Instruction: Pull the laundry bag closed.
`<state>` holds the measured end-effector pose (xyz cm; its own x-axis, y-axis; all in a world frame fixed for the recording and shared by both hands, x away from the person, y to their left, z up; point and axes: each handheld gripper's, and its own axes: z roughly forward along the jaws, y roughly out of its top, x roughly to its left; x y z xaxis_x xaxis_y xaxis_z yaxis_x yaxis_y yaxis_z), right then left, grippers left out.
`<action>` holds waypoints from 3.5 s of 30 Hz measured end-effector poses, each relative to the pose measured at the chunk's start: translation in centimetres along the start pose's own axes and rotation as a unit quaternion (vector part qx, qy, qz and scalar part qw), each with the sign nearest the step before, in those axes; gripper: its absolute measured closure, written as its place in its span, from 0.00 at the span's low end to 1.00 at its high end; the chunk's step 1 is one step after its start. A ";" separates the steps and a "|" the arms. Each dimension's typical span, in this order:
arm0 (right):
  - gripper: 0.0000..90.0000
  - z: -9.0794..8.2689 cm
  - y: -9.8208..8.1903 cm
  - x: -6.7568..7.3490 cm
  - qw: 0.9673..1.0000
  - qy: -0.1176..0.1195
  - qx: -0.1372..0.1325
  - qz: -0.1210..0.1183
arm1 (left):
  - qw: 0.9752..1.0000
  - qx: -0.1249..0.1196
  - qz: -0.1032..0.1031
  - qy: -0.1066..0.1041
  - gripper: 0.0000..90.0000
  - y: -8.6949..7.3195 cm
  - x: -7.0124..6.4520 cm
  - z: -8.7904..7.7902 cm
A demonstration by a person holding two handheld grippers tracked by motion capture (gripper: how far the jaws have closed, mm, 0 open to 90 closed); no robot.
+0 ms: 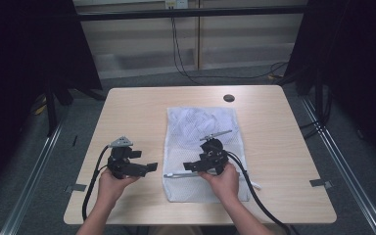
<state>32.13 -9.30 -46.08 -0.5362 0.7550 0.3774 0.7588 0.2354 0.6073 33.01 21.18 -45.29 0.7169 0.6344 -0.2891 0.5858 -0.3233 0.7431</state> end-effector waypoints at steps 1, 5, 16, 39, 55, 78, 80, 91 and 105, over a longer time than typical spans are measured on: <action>0.24 0.0 0.0 0.0 1.000 0.000 0.000 0.000 | 1.000 0.000 0.000 0.000 0.08 0.0 0.0 0.0; 0.27 0.5 0.1 0.2 1.000 0.009 0.001 0.000 | 1.000 -0.001 -0.002 0.001 0.08 0.0 0.0 0.0; 0.44 2.0 0.3 1.0 0.999 0.044 0.016 0.009 | 1.000 0.005 0.000 0.002 0.08 -0.1 0.0 0.0; 0.65 5.8 0.1 2.5 0.994 0.086 0.064 0.030 | 1.000 0.010 -0.004 0.008 0.08 -0.7 0.1 -0.5; 0.78 6.6 0.4 3.0 0.991 0.108 0.063 0.044 | 1.000 0.011 -0.009 0.012 0.08 -1.0 0.3 -0.9; 0.94 7.6 0.4 2.6 0.989 0.112 0.074 0.055 | 1.000 0.012 -0.020 0.008 0.09 -1.1 0.3 -1.0; 0.94 7.5 0.4 2.7 0.989 0.113 0.074 0.058 | 1.000 0.011 -0.021 0.008 0.09 -1.2 0.3 -1.0; 0.95 6.1 0.9 2.4 0.988 0.127 0.062 0.061 | 0.999 0.016 -0.031 -0.007 0.08 -1.3 -0.2 -0.4; 0.95 4.7 1.4 2.1 0.987 0.135 0.047 0.070 | 0.997 0.040 -0.047 -0.038 0.07 -1.5 -0.9 1.2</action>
<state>33.82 -4.50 -47.73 -0.4929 0.5964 0.6335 0.8566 0.2049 0.4735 31.97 20.21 -46.86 0.6820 0.6099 -0.4035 0.6782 -0.3211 0.6610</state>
